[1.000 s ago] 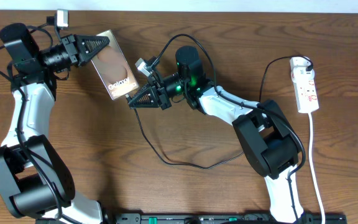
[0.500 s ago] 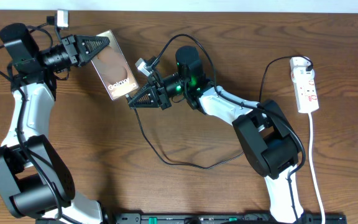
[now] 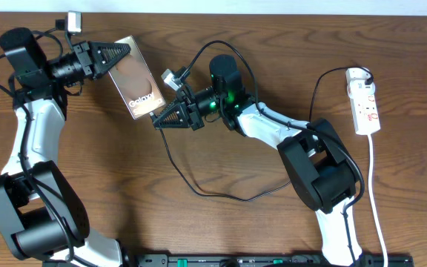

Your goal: Plug charger to phone and switch on socket

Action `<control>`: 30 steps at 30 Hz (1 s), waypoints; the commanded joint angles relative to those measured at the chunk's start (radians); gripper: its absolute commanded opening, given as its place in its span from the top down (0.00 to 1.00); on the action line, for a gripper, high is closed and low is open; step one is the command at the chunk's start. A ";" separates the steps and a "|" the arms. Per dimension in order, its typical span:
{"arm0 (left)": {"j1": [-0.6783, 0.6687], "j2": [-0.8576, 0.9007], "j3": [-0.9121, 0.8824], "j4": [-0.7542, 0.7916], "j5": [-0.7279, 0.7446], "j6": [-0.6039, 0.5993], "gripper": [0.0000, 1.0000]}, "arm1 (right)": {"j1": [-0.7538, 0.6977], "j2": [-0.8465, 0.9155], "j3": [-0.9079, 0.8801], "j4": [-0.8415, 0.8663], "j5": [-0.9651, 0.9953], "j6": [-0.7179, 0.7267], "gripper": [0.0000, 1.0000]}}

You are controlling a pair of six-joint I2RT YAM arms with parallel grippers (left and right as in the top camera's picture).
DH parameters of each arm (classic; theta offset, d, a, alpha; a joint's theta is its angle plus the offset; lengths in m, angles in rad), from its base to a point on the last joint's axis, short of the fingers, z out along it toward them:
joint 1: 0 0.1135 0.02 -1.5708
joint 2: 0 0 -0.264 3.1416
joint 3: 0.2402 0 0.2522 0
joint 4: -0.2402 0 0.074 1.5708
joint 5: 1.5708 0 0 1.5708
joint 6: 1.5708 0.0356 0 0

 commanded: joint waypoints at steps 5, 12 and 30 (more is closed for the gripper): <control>0.000 0.000 0.000 0.006 0.024 -0.018 0.93 | -0.020 -0.002 0.005 0.002 0.016 0.006 0.99; 0.000 0.000 0.000 0.006 0.024 -0.018 0.93 | -0.022 -0.002 0.005 0.002 0.045 0.032 0.99; -0.001 0.000 0.000 0.007 0.022 0.005 0.93 | -0.027 -0.002 0.005 0.003 0.060 0.058 0.99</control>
